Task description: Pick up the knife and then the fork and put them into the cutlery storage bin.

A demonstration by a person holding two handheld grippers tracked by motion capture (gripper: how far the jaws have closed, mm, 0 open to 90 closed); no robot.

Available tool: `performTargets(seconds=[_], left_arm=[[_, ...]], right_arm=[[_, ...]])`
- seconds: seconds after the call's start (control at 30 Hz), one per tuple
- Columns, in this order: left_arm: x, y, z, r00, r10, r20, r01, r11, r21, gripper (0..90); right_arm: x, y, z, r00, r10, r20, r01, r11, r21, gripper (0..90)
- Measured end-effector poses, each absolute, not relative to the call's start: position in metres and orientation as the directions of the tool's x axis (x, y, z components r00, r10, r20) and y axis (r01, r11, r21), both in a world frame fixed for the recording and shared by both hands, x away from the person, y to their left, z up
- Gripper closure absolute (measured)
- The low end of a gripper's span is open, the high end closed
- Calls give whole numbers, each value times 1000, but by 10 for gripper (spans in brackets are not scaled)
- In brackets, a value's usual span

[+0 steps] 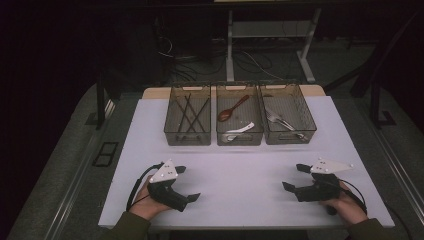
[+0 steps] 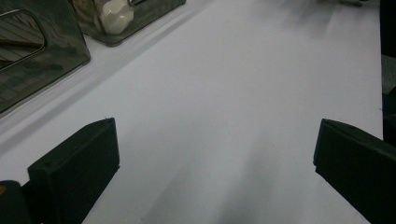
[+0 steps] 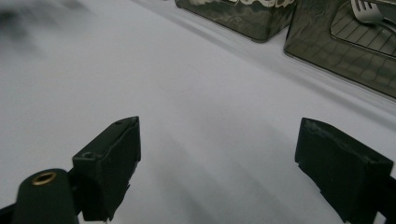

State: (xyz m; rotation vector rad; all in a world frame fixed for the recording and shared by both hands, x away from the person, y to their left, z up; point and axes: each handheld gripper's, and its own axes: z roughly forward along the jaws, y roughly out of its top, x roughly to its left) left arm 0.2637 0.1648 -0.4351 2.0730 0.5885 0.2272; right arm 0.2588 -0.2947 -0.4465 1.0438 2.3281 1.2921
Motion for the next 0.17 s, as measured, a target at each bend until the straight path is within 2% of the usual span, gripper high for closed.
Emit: performTargets(seconds=[0.17], left_arm=[[264, 165, -435, 867, 493, -71, 322, -446, 835, 0]], right_arm=[[259, -295, -446, -696, 711, 102, 459, 332, 824, 140]])
